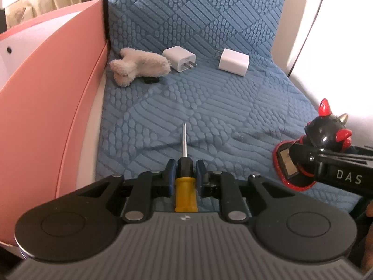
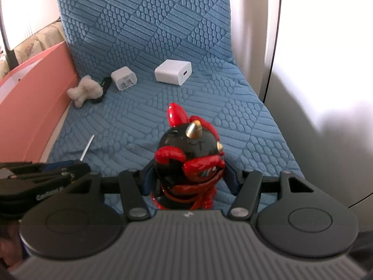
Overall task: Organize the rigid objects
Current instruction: 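Lift the screwdriver with the left gripper while the right gripper carries the figurine toward the pink box, then open the left gripper to drop the screwdriver into the pink box, then lower the figurine into the pink box and open the right gripper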
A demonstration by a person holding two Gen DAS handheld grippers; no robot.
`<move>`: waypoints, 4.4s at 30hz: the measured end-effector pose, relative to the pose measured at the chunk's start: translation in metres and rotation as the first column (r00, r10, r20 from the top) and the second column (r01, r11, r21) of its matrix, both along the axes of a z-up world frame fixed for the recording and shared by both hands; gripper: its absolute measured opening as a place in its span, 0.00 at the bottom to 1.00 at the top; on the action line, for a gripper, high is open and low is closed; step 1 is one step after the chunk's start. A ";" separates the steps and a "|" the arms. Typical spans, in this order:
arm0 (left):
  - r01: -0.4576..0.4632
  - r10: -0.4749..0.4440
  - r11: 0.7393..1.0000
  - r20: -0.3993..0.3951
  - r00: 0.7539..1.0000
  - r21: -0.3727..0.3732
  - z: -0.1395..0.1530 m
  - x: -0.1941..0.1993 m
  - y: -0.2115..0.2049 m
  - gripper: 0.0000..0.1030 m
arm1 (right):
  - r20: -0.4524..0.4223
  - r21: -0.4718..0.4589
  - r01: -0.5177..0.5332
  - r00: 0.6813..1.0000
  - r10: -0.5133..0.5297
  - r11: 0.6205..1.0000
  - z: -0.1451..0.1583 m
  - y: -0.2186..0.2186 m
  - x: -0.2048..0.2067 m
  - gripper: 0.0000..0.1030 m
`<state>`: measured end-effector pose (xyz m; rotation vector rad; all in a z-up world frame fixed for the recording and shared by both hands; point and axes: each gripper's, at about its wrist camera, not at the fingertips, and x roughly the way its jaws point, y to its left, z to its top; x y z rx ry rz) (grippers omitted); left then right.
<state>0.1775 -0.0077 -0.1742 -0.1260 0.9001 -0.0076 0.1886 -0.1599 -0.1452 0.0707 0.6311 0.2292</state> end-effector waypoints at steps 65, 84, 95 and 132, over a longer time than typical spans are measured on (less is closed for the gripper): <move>-0.136 0.179 0.973 0.245 0.953 -0.184 0.252 -0.043 0.198 0.18 | 0.230 0.050 -0.350 0.915 0.331 0.935 0.240 0.158 -0.052 0.60; -0.304 0.315 0.929 0.019 0.949 -0.210 0.141 -0.068 0.310 0.18 | -0.006 -0.063 -0.427 0.904 0.428 0.902 0.152 0.269 -0.040 0.60; -0.318 0.309 0.918 -0.073 0.948 -0.239 0.100 -0.066 0.315 0.18 | -0.121 -0.091 -0.405 0.911 0.394 0.910 0.106 0.286 -0.025 0.60; -0.227 0.254 0.966 0.278 0.927 -0.124 0.256 -0.132 0.180 0.38 | 0.219 0.003 -0.381 0.903 0.371 0.925 0.208 0.154 -0.093 0.65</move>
